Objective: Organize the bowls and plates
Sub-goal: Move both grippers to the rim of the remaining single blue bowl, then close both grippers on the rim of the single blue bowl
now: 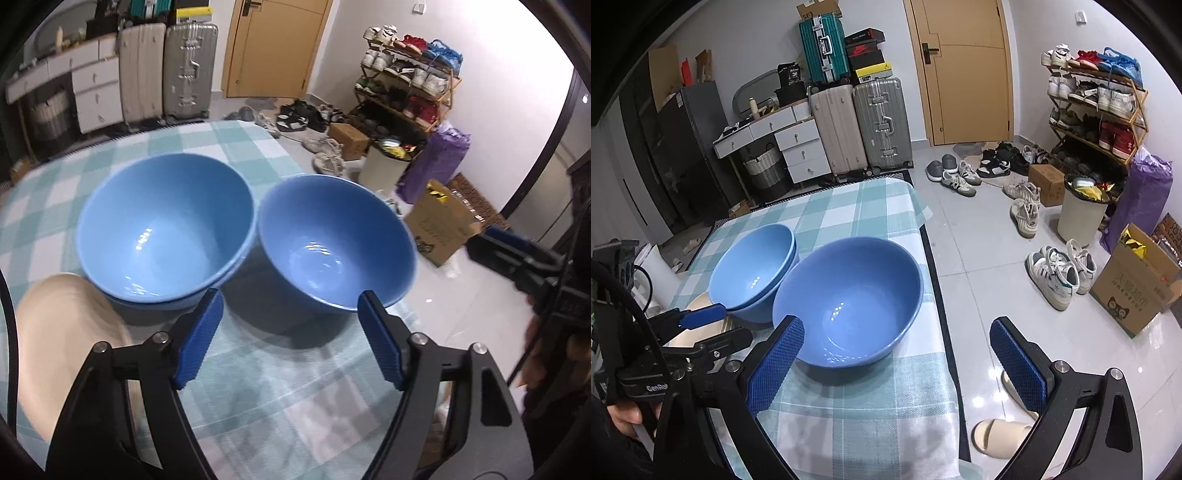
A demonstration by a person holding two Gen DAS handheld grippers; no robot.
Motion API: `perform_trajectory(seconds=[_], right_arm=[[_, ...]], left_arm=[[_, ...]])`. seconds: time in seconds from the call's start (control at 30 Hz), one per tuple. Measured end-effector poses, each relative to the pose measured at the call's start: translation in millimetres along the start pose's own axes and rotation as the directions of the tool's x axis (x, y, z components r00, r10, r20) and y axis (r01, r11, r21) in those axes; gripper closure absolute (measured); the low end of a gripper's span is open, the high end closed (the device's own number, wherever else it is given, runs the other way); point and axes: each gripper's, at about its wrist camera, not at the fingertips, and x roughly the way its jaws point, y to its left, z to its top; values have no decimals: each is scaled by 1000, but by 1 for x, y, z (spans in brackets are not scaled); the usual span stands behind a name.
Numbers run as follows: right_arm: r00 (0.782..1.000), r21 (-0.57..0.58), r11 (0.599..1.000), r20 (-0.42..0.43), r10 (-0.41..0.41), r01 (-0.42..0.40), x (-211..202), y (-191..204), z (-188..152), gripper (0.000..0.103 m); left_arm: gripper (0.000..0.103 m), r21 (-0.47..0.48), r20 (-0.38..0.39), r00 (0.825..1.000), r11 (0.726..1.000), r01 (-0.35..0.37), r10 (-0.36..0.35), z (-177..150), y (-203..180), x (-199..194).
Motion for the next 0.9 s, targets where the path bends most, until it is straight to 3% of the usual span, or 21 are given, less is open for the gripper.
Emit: perform_trajectory(seconds=[0.13, 0.3, 0.6, 0.9], right_arm=[[1000, 0, 1000, -5, -5, 5, 5, -5, -1, 1], [1000, 9, 1000, -29, -4, 5, 21, -9, -2, 1], [999, 11, 1000, -46, 0, 1, 56, -14, 2, 2], [996, 9, 1000, -88, 21, -21, 93, -16, 9, 31]], left_arm=[[37, -10, -21, 1000, 1000, 17, -17, 1, -2, 12], [39, -37, -38, 999, 999, -27, 25, 5, -4, 33], [42, -75, -66, 998, 997, -16, 11, 10, 1, 64], [45, -100, -87, 996, 995, 3, -11, 19, 12, 95]])
